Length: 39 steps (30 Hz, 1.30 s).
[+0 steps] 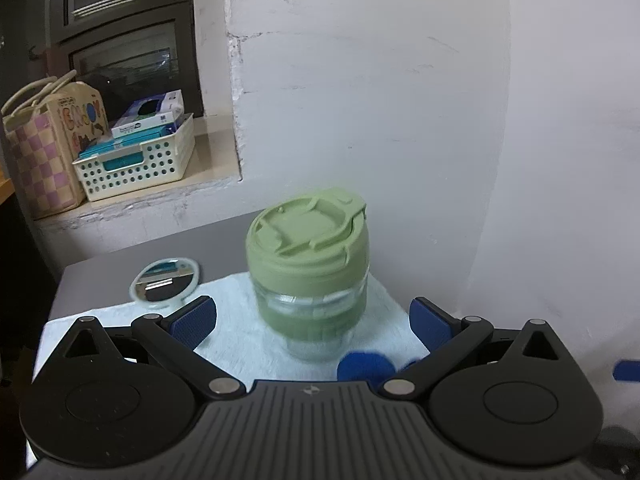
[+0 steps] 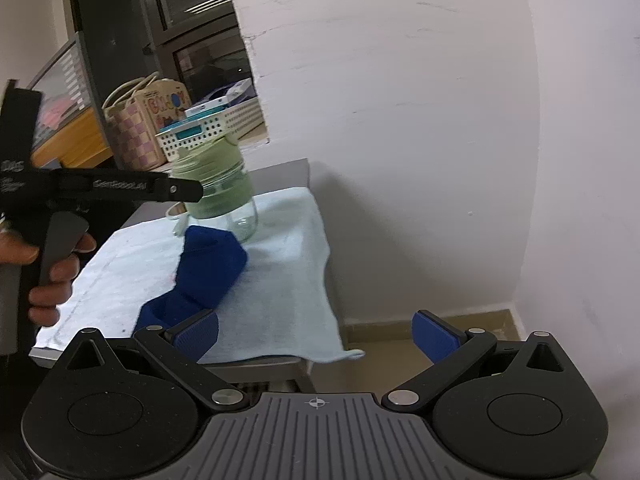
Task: Clean container
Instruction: 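Grasp the green-lidded glass jar with the left gripper while the right gripper approaches the blue cloth, then lift the jar with the left gripper while the right gripper grasps the blue cloth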
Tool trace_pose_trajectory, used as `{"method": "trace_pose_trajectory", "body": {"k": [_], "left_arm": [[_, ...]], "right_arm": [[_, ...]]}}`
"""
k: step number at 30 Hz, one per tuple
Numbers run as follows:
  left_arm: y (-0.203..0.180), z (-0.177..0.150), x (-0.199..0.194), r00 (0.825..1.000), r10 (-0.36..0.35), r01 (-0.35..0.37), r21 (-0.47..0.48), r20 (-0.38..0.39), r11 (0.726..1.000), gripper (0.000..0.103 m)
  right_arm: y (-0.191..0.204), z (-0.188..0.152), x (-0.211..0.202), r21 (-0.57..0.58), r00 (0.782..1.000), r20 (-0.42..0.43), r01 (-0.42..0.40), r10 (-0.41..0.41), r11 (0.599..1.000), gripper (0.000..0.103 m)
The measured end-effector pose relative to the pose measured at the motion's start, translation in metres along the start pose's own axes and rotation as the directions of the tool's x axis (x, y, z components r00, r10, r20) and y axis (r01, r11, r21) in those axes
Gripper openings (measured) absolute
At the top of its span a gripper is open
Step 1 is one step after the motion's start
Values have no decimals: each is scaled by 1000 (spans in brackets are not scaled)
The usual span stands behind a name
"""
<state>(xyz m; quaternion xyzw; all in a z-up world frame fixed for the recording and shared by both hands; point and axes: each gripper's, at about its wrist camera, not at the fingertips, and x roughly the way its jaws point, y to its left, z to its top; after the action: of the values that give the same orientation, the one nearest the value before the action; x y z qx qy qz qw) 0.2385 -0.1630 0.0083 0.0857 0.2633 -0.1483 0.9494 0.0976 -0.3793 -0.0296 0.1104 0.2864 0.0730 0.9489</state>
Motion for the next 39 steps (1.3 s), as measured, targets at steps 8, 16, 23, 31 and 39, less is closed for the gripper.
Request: {"method": "trace_pose_trajectory", "body": {"k": [8,16,23,31,39], "left_arm": [[-7,8,36,998,53,-53,1,18,999,103],[5,13,45,996,55,-52,-50,67,997,103],[4,16,52,998,38,-36,-38,53,999,91],[8,8,50,999,10,-6,-85,52,996,86],[34,6,22,998,-10,22,-177,66,984,86]], "right_arm": [[-20,-1,-2,50,1000,1,21,-21,998,103],[-25,-1,-1,68,1000,1,13,-13,998,103],[-21,1,-2,55,1000,4,14,-15,998,103],[-20,3,-7,45,999,6,40,-40,998,103],[-14,9,-7,16,998,8,56,-56,998,103]]}}
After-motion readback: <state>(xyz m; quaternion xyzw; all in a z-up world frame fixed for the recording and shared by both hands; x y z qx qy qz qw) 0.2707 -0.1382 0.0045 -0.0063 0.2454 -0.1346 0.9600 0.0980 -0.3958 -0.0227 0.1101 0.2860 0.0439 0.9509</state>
